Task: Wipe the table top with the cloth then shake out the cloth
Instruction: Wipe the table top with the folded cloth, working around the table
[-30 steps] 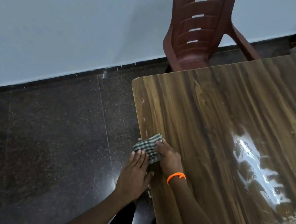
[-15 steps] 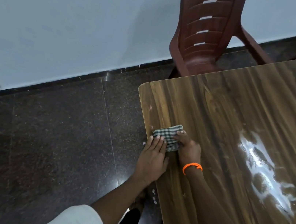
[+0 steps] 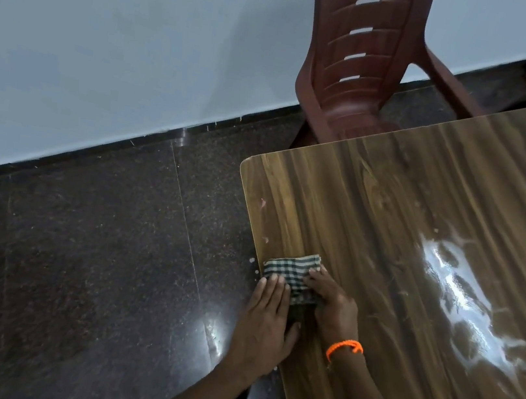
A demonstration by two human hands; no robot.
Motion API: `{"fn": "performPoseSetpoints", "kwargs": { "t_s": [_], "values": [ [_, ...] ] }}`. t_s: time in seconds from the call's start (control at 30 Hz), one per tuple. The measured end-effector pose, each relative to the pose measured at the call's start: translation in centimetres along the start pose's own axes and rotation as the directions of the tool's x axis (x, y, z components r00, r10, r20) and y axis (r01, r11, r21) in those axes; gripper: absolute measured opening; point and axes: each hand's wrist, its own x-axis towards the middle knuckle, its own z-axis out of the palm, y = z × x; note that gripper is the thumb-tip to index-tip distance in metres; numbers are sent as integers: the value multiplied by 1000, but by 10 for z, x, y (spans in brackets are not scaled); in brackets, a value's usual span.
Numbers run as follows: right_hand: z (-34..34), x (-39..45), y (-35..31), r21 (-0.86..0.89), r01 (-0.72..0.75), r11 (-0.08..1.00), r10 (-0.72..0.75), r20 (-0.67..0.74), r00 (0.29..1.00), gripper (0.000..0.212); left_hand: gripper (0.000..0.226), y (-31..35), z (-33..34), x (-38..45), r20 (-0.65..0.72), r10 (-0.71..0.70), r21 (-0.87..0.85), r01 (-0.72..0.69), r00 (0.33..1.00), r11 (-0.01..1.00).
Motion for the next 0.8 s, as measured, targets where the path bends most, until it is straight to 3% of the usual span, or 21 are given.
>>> {"fn": "performPoseSetpoints", "kwargs": {
  "t_s": [0.2, 0.37, 0.57, 0.7, 0.8],
  "values": [
    [2, 73, 4, 75, -140, 987, 149, -121, 981, 42, 68, -14, -16, 75, -68, 31, -15, -32, 997, 999],
    [25, 121, -21, 18, 3, 1000, -2, -47, 999, 37, 68, -55, -28, 94, -103, -56, -49, 51, 993, 998],
    [44, 106, -46, -29, 89, 996, -89, 4, 996, 33, 75, -67, -28, 66, -62, -120, -36, 118, 991, 992],
    [32, 87, -32, -52, 140, 989, -134, 100, 986, 46, 71, -59, -20, 50, -68, -93, -53, 89, 993, 995],
    [21, 90, -22, -83, 129, 988, -123, 82, 989, 53, 66, -56, -18, 62, -96, -36, -64, 30, 995, 998]
  ]
}}
